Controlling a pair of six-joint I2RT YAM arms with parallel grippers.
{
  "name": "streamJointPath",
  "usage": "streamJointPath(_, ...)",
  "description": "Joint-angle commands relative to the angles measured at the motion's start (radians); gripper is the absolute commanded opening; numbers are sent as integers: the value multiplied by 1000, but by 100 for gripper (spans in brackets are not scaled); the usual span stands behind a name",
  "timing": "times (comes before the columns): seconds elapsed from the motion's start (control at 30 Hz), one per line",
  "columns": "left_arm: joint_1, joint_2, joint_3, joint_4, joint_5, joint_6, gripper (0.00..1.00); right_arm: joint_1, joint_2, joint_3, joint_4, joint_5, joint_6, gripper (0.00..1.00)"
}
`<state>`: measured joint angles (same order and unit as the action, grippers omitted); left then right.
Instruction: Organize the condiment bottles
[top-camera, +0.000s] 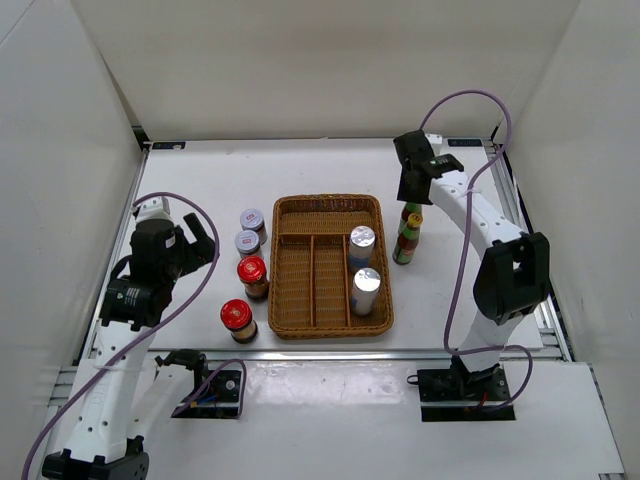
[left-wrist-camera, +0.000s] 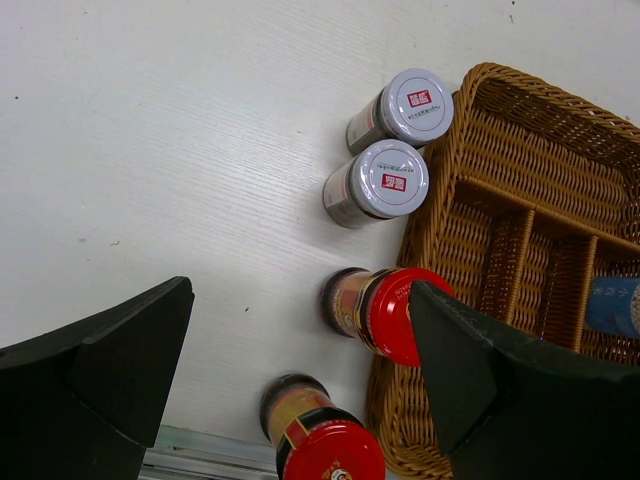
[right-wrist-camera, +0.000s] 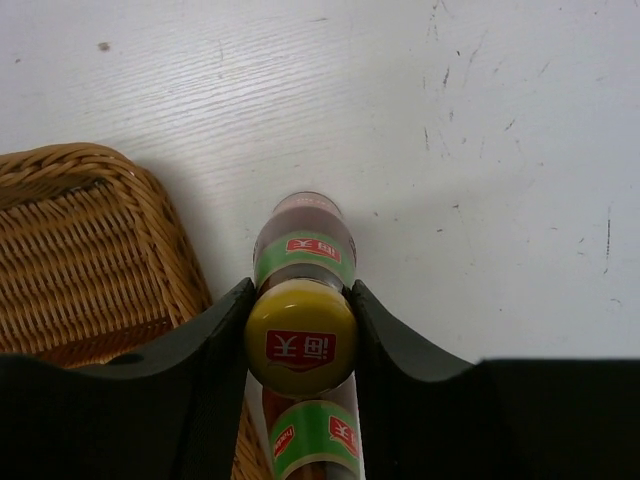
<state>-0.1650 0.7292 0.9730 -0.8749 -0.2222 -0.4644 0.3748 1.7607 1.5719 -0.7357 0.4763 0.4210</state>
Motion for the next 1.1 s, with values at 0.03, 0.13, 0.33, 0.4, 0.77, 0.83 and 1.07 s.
streamJointPath(0.03, 4, -10, -10, 2, -17, -5, 100, -2, 2, 48, -37, 111, 28, 20)
streamJointPath(0.13, 4, -10, -10, 2, -17, -5, 100, -2, 2, 92, -37, 159, 28, 2)
streamJointPath(0.33, 4, -10, -10, 2, -17, -5, 100, 18, 2, 256, -59, 205, 19, 0)
streamJointPath(0.4, 4, -10, -10, 2, -17, -5, 100, 57, 2, 289, -59, 214, -8, 0)
streamJointPath(0.77, 4, -10, -10, 2, -17, -5, 100, 272, 45, 379, 62, 73, -146, 0)
streamJointPath(0.83, 4, -10, -10, 2, -17, -5, 100, 273, 68, 390, 73, 10, -136, 0)
streamJointPath(1.07, 4, -19, -10, 2, -17, -5, 100, 273, 167, 378, 93, -53, -116, 0)
